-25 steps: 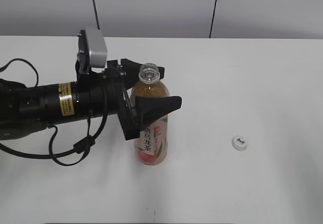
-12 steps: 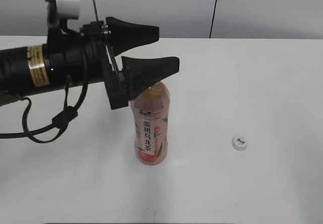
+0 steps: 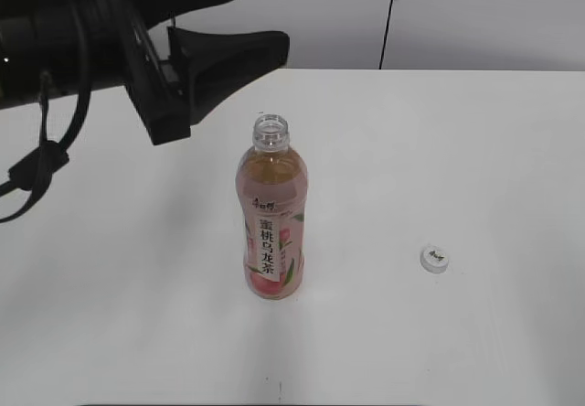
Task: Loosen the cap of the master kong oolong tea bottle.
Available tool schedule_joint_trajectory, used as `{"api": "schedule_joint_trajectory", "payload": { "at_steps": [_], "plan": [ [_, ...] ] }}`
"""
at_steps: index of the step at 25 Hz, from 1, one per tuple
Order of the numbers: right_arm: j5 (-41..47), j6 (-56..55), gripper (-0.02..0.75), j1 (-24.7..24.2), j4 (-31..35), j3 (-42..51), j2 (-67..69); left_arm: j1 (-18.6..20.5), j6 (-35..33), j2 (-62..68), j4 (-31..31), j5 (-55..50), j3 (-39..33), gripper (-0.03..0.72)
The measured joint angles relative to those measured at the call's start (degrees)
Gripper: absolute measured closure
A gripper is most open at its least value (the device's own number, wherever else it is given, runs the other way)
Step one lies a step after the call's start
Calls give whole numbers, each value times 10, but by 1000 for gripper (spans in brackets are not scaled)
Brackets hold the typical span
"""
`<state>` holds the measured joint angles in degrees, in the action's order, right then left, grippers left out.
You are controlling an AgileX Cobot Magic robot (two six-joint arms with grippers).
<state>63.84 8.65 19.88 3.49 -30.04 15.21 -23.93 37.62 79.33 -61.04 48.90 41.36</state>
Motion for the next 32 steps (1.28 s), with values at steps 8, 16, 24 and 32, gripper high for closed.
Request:
{"api": "schedule_joint_trajectory", "payload": {
  "at_steps": [8,16,24,32],
  "plan": [
    [-1,0,227,0,0,0,0,0,1,-55,50,-367,0,152],
    [-1,0,227,0,0,0,0,-19,-24,-59,392,-662,0,152],
    [-1,0,227,0,0,0,-1,-164,-171,-191,509,-807,0,152],
    [-3,0,227,0,1,0,-1,-189,-265,-442,532,-1038,0,152]
  ]
}}
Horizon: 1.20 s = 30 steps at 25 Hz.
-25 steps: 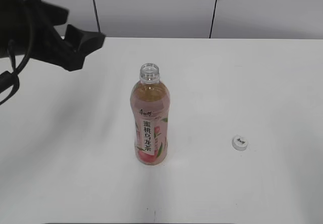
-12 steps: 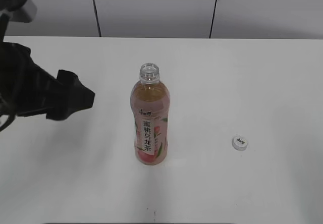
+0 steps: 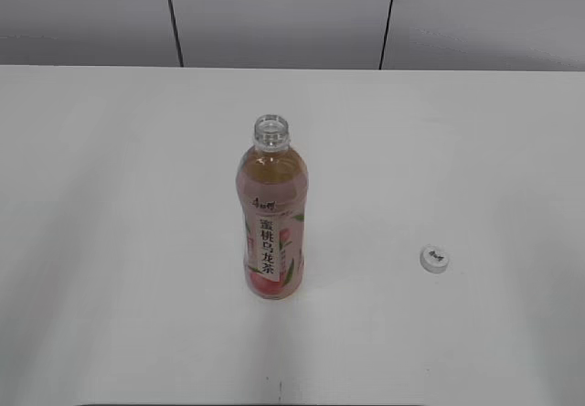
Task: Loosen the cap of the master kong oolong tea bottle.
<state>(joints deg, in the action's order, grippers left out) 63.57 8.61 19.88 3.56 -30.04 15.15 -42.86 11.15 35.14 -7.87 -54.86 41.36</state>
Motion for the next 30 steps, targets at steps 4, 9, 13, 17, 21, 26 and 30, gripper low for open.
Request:
{"api": "schedule_joint_trajectory", "payload": {
  "at_steps": [4,9,13,17,21,26,30],
  "plan": [
    [-4,0,227,0,0,0,0,0,-51,-116,28,-61,0,152],
    [-7,6,227,0,0,2,0,0,-61,-239,35,-71,-42,152],
    [-7,11,227,0,0,5,0,0,-65,-297,33,-54,-91,152],
    [-7,12,227,0,0,5,0,0,-67,-304,32,-42,-91,152],
    [-7,12,227,0,0,5,0,-1,-67,-304,39,-41,-92,152],
    [-7,12,227,0,0,5,0,-1,-67,-304,40,-40,-92,152],
    [-7,12,227,0,0,5,0,-1,-68,-304,41,-40,-92,152]
  ]
}}
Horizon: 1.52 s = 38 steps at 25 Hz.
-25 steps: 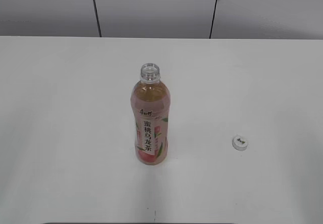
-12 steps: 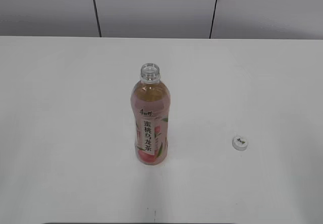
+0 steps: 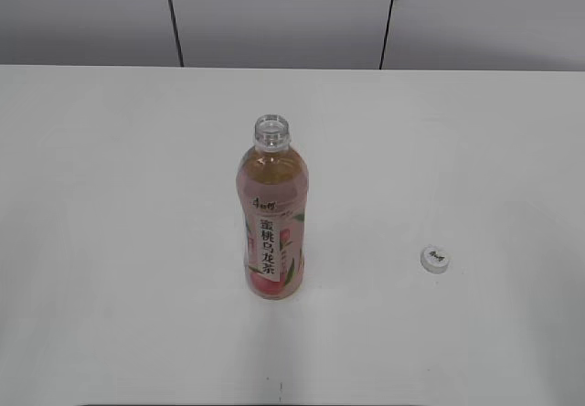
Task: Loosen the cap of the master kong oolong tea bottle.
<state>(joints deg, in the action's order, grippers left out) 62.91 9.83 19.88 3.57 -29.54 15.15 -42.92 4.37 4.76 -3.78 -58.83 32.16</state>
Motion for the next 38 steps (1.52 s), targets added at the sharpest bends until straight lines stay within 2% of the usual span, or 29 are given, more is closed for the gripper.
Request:
{"api": "schedule_joint_trajectory", "payload": {
  "at_steps": [12,20,22,24,29,33,35,38],
  "plan": [
    [0,0,227,0,0,0,0,0,0,0,1,0,0,152],
    [0,0,227,0,0,0,0,0,0,-1,1,1,0,193],
    [0,0,227,-7,0,0,-1,12,0,-2,1,1,0,206],
    [0,0,227,-31,1,0,-7,53,0,-5,2,1,0,218],
    [0,0,227,-127,1,1,-67,223,0,-5,2,1,0,232],
    [1,0,227,-162,1,1,-142,345,0,-5,2,1,0,233],
    [1,0,227,-165,2,1,-154,375,0,-7,2,1,0,233],
    [1,0,227,-165,1,1,-155,386,0,-29,2,1,0,241]
  ]
}}
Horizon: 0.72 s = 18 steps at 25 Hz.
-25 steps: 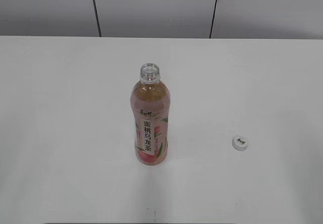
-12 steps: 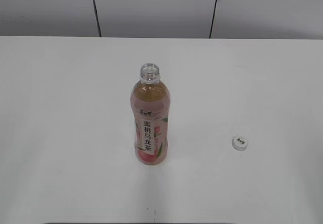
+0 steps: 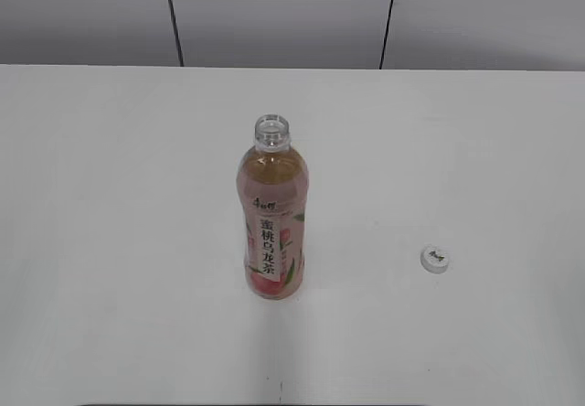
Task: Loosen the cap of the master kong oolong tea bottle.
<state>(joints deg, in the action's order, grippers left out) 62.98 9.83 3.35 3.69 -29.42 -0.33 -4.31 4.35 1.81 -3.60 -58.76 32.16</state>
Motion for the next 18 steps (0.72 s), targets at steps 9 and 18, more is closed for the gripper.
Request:
{"api": "schedule_joint_trajectory", "payload": {
  "at_steps": [9,18],
  "plan": [
    [-1,0,227,0,0,0,0,-12,0,-21,0,0,0,245],
    [-1,0,227,0,0,0,0,-20,0,-21,0,0,0,248]
  ]
}}
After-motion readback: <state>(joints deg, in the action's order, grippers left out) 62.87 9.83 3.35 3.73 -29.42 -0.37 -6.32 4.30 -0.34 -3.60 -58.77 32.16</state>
